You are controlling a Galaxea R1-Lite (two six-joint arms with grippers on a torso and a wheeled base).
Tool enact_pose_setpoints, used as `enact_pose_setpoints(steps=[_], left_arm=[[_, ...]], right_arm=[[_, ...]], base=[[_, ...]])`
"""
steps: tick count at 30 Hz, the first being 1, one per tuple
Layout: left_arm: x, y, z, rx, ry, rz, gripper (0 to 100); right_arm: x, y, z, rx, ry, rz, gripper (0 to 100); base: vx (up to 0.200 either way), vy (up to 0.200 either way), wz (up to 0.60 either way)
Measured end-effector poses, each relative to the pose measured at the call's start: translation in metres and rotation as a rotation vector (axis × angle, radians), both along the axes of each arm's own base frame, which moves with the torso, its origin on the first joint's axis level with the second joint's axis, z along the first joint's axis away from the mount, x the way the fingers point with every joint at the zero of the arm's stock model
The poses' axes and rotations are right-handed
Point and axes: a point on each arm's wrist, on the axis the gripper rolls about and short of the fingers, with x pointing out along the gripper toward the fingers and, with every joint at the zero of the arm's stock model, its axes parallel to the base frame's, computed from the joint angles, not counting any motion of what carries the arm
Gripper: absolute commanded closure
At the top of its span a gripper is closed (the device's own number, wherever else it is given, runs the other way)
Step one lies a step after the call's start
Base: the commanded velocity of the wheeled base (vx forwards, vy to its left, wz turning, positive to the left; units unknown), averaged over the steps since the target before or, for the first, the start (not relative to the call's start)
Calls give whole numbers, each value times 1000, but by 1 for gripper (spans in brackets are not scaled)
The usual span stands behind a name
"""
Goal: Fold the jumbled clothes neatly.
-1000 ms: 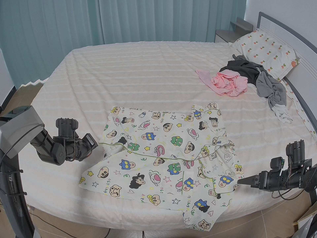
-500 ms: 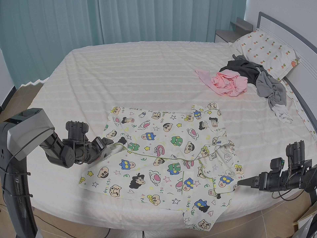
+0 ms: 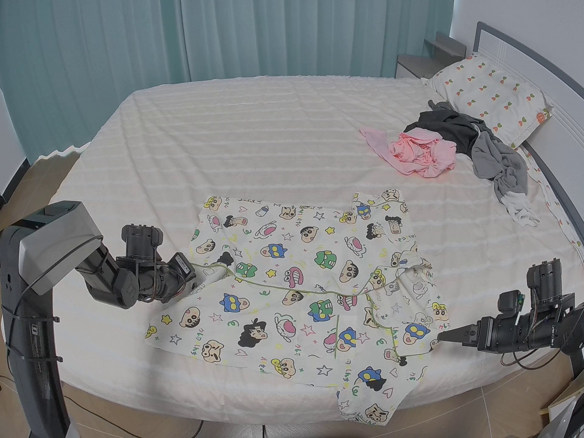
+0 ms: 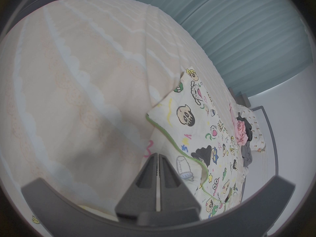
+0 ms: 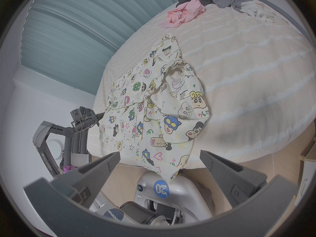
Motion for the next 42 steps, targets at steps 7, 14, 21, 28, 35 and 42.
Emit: enact_pose_setpoints(steps=[7,14,21,28,35,42], left_arm=[[0,8,0,10,-2,13,0],[1,6,-2,16,-4,1,0],[4,-2,-6,16,-6,-19,100],[4,-6,-9,18,4,-23,100],[4,-4,-9,21,4,-15,100],[5,2,-1,32,-20,1,100]], right_arm=[[0,0,0,0,1,0,0],[0,0,0,0,1,0,0],[0,0,0,0,1,0,0],[0,0,0,0,1,0,0],[0,0,-1,-1,6,2,0],[-1,0,-2,-5,6,5,0]], base=[[0,0,0],[0,0,0],[0,0,0],[0,0,0],[0,0,0],[0,0,0]])
